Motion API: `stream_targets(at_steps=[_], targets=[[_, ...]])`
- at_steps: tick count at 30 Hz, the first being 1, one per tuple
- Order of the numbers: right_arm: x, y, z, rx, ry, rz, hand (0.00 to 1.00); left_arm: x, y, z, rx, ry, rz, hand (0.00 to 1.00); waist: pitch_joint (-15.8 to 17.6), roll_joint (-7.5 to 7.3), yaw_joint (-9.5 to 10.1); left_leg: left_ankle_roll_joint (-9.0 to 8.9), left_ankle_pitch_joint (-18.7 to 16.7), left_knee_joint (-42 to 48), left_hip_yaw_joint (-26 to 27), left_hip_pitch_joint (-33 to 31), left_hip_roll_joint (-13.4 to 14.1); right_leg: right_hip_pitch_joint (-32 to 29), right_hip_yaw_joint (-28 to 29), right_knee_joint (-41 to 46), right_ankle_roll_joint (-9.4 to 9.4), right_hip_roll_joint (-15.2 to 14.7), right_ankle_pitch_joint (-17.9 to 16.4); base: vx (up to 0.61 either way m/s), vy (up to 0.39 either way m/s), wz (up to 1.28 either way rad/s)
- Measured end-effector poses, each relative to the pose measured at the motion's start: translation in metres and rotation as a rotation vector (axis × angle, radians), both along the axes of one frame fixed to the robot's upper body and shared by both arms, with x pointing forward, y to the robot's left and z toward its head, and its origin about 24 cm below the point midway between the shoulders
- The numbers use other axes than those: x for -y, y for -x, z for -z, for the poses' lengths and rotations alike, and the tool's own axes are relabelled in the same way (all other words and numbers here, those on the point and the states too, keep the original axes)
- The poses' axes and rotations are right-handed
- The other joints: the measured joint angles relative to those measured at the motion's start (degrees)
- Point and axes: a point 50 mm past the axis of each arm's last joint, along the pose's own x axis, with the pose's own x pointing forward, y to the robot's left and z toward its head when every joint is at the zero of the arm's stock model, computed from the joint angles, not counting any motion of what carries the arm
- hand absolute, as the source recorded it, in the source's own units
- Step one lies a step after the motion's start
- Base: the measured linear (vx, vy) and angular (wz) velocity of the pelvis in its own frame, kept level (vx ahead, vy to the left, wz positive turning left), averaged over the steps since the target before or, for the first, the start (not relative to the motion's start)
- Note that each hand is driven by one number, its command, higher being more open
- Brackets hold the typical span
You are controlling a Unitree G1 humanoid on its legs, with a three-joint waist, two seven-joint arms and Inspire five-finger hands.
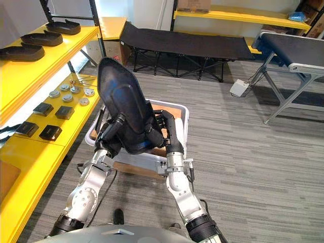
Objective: Walk over and take three plastic housings, then place them on the shelf
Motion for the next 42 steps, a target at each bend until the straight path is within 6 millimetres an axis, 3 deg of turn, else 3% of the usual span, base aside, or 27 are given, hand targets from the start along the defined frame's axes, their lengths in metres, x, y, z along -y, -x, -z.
stream_targets(at_steps=[7,8,14,18,24,28,31,34,38,42], targets=[[-0.001,0.001,0.0,-0.006,-0.025,0.001,0.0,-0.002,0.0,-0.001,0.044,-0.052,0.031,0.0,-0.64,-0.48,-0.19,-0.04,-0.03,0.02,0.1,0.01,-0.02,-0.04,0.1,-0.06,-0.01,-0.01,0.0,0.0,0.0,0.0],[-0.001,0.001,0.0,-0.005,-0.026,0.0,1.0,-0.002,0.0,-0.002,0.046,-0.052,0.034,0.0,-0.66,-0.46,-0.22,-0.05,-0.04,0.02,0.12,0.01,-0.01,-0.04,0.13,-0.09,-0.01,0.02,0.0,0.0,0.0,0.0],[-0.009,0.007,0.001,0.0,-0.012,-0.054,1.0,0.001,0.001,-0.002,0.061,-0.081,0.055,0.0,-1.54,-0.5,-0.11,-0.07,-0.05,0.03,0.23,0.01,-0.01,-0.04,0.26,-0.3,-0.02,0.02,0.01,0.0,0.0,0.0],[-0.009,0.007,0.0,0.006,-0.027,-0.037,1.0,0.004,0.002,-0.006,0.124,-0.23,0.041,0.0,-1.85,-0.32,-0.05,-0.04,-0.03,0.05,0.28,0.06,0.01,-0.04,0.32,-0.32,-0.02,0.03,0.01,0.0,0.0,0.0],[-0.01,0.008,-0.02,0.083,-0.104,-0.006,1.0,0.0,0.014,-0.001,0.094,-0.411,-0.098,0.0,-1.86,-0.28,-0.26,-0.4,-0.35,0.03,0.85,0.56,0.05,0.0,1.08,-0.28,-0.15,0.3,-0.07,0.0,0.0,-0.05],[0.012,0.017,-0.02,0.068,-0.219,0.086,1.0,-0.031,0.024,-0.005,0.063,-0.576,-0.384,0.0,-1.84,-0.27,-0.09,-0.64,-0.55,0.03,0.79,0.69,0.42,0.08,1.04,-0.06,-0.54,0.74,-0.36,0.0,0.0,0.0],[0.06,0.035,-0.003,0.0,-0.267,0.311,1.0,-0.084,0.037,-0.014,-0.003,-0.694,-0.819,0.0,-1.81,-0.27,-0.37,-0.88,-0.83,0.03,0.88,0.89,0.73,0.05,1.05,0.38,-0.87,0.93,-0.66,0.0,0.0,0.0],[0.092,0.054,0.008,-0.042,-0.25,0.466,1.0,-0.11,0.05,-0.025,-0.019,-0.702,-1.055,0.0,-1.74,-0.27,-0.33,-0.93,-0.98,0.02,1.04,0.95,0.91,0.01,1.19,0.37,-0.97,0.97,-0.73,0.0,0.0,0.0],[0.099,0.06,0.011,-0.059,-0.272,0.501,1.0,-0.115,0.059,-0.031,0.008,-0.714,-1.132,0.0,-1.46,-0.24,-0.48,-1.01,-1.19,0.01,2.03,1.75,1.01,0.05,2.12,0.45,-0.95,0.98,-0.74,-0.01,0.005,-0.12],[0.094,0.061,0.014,-0.084,-0.274,0.448,1.0,-0.107,0.058,-0.027,0.028,-0.71,-1.021,0.0,-0.99,-0.17,-1.59,-0.73,-1.38,0.0,2.09,1.72,1.04,-0.07,2.4,0.42,-0.69,0.92,-0.92,-0.03,0.005,-0.02]])
